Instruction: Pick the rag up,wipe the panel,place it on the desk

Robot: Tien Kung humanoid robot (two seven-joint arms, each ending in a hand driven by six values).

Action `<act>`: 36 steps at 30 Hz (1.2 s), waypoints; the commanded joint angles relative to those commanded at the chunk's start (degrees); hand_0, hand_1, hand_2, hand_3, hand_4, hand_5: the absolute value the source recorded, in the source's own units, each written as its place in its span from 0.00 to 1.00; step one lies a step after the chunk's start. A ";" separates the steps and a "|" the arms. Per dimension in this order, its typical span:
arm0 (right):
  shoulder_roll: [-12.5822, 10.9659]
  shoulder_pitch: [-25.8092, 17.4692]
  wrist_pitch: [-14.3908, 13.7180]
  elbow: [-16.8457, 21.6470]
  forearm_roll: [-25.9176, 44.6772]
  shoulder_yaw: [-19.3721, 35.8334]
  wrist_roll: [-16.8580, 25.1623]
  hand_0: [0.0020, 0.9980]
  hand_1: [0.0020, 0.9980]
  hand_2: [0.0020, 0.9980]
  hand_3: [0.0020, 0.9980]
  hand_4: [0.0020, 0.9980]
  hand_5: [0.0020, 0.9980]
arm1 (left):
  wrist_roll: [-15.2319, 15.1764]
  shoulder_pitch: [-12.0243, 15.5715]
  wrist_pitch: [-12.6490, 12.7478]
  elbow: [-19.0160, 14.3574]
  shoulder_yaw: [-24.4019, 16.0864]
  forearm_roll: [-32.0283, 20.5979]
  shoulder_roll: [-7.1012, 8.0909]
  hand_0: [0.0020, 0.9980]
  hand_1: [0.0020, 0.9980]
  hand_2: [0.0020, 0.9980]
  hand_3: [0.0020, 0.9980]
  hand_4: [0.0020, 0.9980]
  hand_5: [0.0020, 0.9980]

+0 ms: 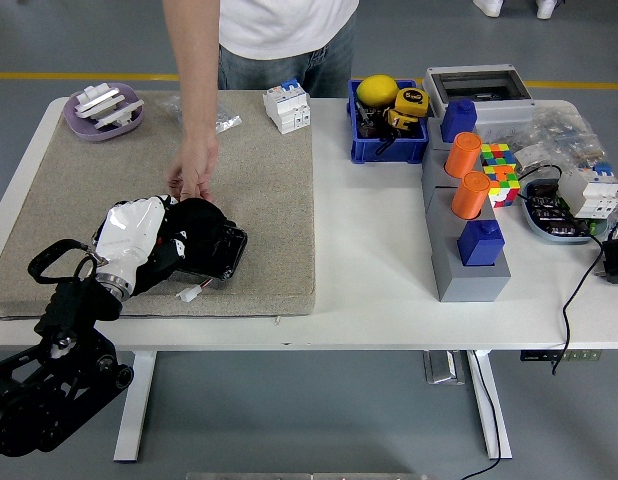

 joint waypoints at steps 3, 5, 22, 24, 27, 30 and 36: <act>0.01 0.09 0.01 -0.01 0.04 -0.10 0.00 0.75 0.63 0.69 0.64 1.00 0.53 | 0.44 0.06 -0.25 -2.12 0.96 -0.24 -0.41 0.20 0.16 0.52 0.48 0.09 0.00; 0.00 0.13 0.03 -0.01 0.03 -0.13 0.00 0.75 0.63 0.69 0.64 1.00 0.53 | 0.56 0.00 -0.24 -3.06 1.46 -0.33 -0.59 0.20 0.16 0.52 0.49 0.09 0.00; 0.01 0.09 0.25 0.03 -0.06 -0.11 -0.05 0.75 0.62 0.69 0.64 1.00 0.53 | 0.69 -0.29 0.17 -1.30 0.87 -0.75 -1.13 0.20 0.16 0.52 0.49 0.10 0.00; 0.00 0.07 0.28 0.04 -0.09 -0.14 -0.07 0.75 0.62 0.69 0.64 1.00 0.53 | 0.64 -0.20 0.18 -0.48 0.41 -0.79 -1.09 0.20 0.16 0.52 0.49 0.10 0.00; -0.01 0.07 0.32 0.04 -0.11 -0.18 -0.09 0.75 0.62 0.69 0.64 1.00 0.53 | 0.58 -0.08 0.32 0.90 -0.53 -0.63 -0.92 0.20 0.16 0.52 0.49 0.10 0.00; -0.02 0.11 0.35 0.07 -0.20 -0.12 -0.09 0.75 0.62 0.69 0.64 1.00 0.53 | 0.66 -0.06 0.33 2.09 -1.58 -0.26 -0.69 0.20 0.16 0.52 0.49 0.10 0.00; -0.02 0.12 0.39 0.10 -0.35 0.03 -0.13 0.75 0.62 0.69 0.64 1.00 0.53 | 0.75 -0.30 0.25 4.50 -3.52 0.36 -0.33 0.20 0.16 0.51 0.49 0.10 0.00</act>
